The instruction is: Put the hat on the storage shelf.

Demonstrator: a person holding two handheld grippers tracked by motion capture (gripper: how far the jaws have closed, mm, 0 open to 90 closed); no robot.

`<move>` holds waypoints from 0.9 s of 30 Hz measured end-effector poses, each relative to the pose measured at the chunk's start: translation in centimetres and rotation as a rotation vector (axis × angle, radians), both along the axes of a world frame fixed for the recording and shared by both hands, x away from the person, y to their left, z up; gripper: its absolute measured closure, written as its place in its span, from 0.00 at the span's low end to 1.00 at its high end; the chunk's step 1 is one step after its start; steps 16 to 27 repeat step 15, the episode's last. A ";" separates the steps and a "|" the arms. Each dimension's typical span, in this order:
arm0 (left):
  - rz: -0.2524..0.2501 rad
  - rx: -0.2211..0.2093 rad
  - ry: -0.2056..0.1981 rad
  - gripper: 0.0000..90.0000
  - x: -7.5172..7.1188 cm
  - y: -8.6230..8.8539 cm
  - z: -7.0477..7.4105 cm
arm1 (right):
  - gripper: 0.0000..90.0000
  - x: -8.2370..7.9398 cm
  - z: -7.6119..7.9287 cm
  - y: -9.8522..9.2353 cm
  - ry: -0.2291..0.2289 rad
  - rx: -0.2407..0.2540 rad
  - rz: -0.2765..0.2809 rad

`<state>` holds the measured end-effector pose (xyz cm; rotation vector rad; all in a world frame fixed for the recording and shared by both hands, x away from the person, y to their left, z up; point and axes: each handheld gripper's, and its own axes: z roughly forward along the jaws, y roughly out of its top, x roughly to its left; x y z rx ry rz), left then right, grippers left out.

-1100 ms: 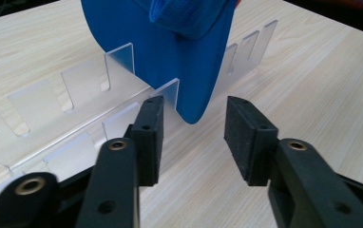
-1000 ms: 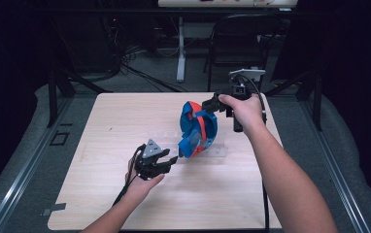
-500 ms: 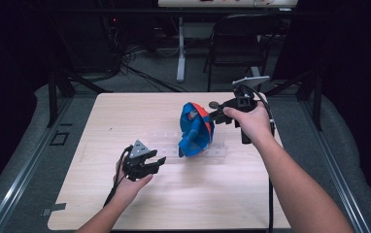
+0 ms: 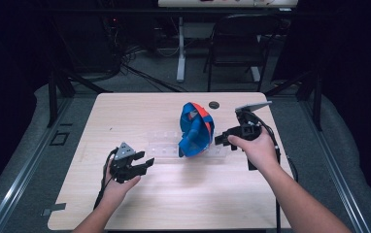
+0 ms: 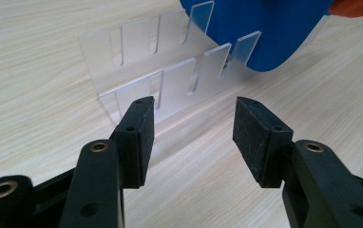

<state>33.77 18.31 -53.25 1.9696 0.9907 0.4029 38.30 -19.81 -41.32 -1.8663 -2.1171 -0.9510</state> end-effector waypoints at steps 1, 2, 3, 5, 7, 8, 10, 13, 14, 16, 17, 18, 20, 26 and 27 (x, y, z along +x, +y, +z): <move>0.003 0.004 0.001 0.55 0.0 0.1 -0.2 | 0.65 -0.3 -0.5 -0.1 -0.008 0.007 -0.004; 0.007 0.007 0.001 0.55 -0.1 0.1 -0.4 | 0.64 -0.7 -1.1 -0.2 -0.010 0.007 -0.001; 0.004 0.016 0.007 0.55 -0.1 0.2 -0.5 | 0.63 -1.0 -1.5 -0.3 -0.020 0.002 0.005; 0.005 0.020 0.012 0.54 0.0 0.3 -0.8 | 0.63 -1.8 -2.3 -0.7 -0.050 -0.004 0.009; 0.015 0.030 0.012 0.54 0.0 0.3 -1.1 | 0.62 -2.5 -3.3 -1.0 -0.065 0.006 0.019; 0.016 0.038 0.010 0.54 0.0 0.3 -1.2 | 0.61 -2.7 -3.7 -1.2 -0.070 0.013 0.028; 0.018 0.044 0.012 0.54 0.1 0.3 -1.3 | 0.61 -3.5 -5.0 -1.4 -0.084 0.002 0.030; 0.019 0.034 0.010 0.53 0.0 0.1 -1.3 | 0.61 -4.6 -7.1 -1.8 -0.108 -0.018 0.029; 0.016 0.033 0.008 0.53 0.0 0.0 -1.3 | 0.61 -4.9 -7.7 -1.9 -0.114 -0.021 0.024; 0.011 0.037 0.007 0.53 0.1 -0.1 -1.2 | 0.60 -5.2 -8.3 -2.0 -0.133 -0.019 0.025; 0.011 0.037 0.007 0.53 0.1 -0.1 -1.2 | 0.60 -5.2 -8.3 -2.0 -0.133 -0.019 0.025; 0.011 0.037 0.007 0.53 0.1 -0.1 -1.2 | 0.60 -5.2 -8.3 -2.0 -0.133 -0.019 0.025; 0.011 0.037 0.007 0.53 0.1 -0.1 -1.2 | 0.60 -5.2 -8.3 -2.0 -0.133 -0.019 0.025; 0.011 0.037 0.007 0.53 0.1 -0.1 -1.2 | 0.60 -5.2 -8.3 -2.0 -0.133 -0.019 0.025; 0.011 0.037 0.007 0.53 0.1 -0.1 -1.2 | 0.60 -5.2 -8.3 -2.0 -0.133 -0.019 0.025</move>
